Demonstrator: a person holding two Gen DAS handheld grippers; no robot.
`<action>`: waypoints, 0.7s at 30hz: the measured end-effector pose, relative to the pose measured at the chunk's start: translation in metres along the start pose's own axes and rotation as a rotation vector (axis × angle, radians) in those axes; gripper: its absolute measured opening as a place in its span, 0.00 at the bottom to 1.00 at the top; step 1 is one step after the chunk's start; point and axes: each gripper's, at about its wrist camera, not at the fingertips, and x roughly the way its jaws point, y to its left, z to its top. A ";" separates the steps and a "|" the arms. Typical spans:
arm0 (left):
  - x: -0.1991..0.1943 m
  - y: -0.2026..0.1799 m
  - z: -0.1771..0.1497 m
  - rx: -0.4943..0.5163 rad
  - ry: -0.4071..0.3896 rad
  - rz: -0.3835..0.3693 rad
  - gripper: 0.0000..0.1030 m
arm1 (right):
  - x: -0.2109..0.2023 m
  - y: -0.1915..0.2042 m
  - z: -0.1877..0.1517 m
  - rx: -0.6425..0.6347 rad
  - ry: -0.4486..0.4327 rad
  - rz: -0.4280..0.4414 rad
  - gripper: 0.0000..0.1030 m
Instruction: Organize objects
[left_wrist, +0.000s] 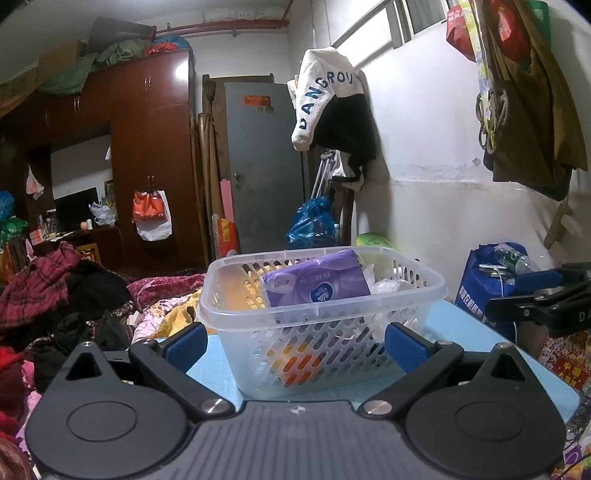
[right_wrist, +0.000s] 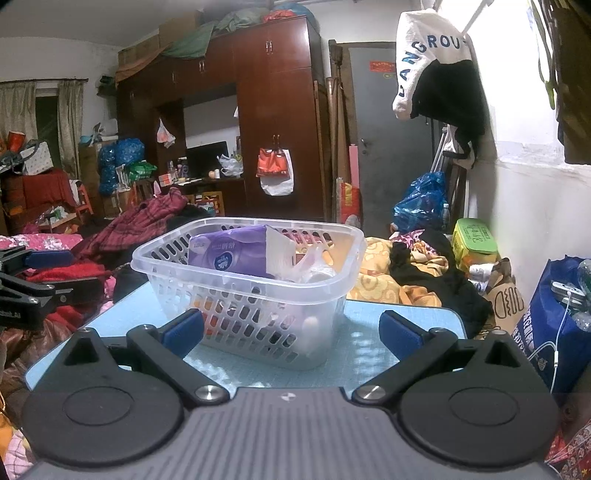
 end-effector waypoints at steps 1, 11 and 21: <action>0.000 0.000 0.000 -0.001 0.001 0.000 1.00 | 0.000 0.000 0.000 0.000 -0.001 -0.002 1.00; 0.003 -0.001 -0.001 -0.003 0.005 0.001 1.00 | 0.001 0.001 -0.001 0.000 0.000 0.002 1.00; 0.013 -0.002 -0.002 -0.014 0.022 0.001 1.00 | 0.001 0.001 0.000 -0.001 0.000 0.001 1.00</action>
